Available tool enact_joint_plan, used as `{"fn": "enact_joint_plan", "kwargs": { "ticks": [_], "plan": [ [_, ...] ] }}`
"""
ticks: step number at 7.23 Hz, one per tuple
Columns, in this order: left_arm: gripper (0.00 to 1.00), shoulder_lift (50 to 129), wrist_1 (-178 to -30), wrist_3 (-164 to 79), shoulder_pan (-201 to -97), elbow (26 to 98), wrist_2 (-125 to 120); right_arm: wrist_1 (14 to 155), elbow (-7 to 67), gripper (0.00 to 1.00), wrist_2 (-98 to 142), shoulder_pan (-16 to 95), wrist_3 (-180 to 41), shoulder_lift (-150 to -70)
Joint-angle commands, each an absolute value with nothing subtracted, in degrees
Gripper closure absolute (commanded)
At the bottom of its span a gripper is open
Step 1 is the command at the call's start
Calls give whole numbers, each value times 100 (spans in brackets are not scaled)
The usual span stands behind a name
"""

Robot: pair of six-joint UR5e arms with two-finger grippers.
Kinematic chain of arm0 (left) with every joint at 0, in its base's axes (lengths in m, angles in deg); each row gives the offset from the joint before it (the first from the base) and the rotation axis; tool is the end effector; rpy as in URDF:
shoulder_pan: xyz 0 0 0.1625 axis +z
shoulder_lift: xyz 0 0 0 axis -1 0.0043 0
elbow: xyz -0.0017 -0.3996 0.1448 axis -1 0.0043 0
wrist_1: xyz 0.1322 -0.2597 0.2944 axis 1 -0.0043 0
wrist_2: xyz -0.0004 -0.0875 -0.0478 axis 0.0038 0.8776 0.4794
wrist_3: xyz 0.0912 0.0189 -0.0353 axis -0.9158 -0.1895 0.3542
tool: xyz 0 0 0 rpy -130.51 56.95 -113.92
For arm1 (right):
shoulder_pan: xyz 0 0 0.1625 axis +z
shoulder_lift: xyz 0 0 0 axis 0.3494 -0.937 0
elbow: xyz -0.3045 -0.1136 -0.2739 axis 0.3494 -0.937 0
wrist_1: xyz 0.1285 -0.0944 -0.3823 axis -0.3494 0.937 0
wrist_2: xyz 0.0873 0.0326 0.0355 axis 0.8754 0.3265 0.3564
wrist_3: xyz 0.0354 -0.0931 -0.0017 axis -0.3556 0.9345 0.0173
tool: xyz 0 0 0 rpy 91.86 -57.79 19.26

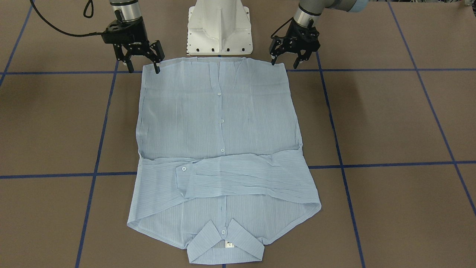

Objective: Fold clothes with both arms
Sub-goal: 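Release the sleeve and move both grippers to the hem corners nearest the robot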

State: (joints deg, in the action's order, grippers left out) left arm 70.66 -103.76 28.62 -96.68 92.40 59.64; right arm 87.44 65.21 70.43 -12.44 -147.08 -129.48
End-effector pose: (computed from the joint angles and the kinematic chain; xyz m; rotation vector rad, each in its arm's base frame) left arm 0.4537 -0.2008 0.3489 0.2026 0.9997 -0.1011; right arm -0.4205 -0.2258 0.3291 0.3339 -0.8429 0.3336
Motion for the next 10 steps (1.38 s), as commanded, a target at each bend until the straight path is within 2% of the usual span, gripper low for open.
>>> {"fn": "enact_joint_plan", "kwargs": {
  "ticks": [1,5,10],
  "plan": [
    [74,7087,-10018,3546,-9354,9193,5636,8745,6504,0,7031,-1263,-14712,-12951],
    [69,7096,-9814,3539,-9327,9167,5644,8745,6487,0,7031,-1263,-14712,-12951],
    [68,7350,-9655,3539,-9274,8983,5644,8745,6469,0,7031,-1281,-14720,-12942]
  ]
}}
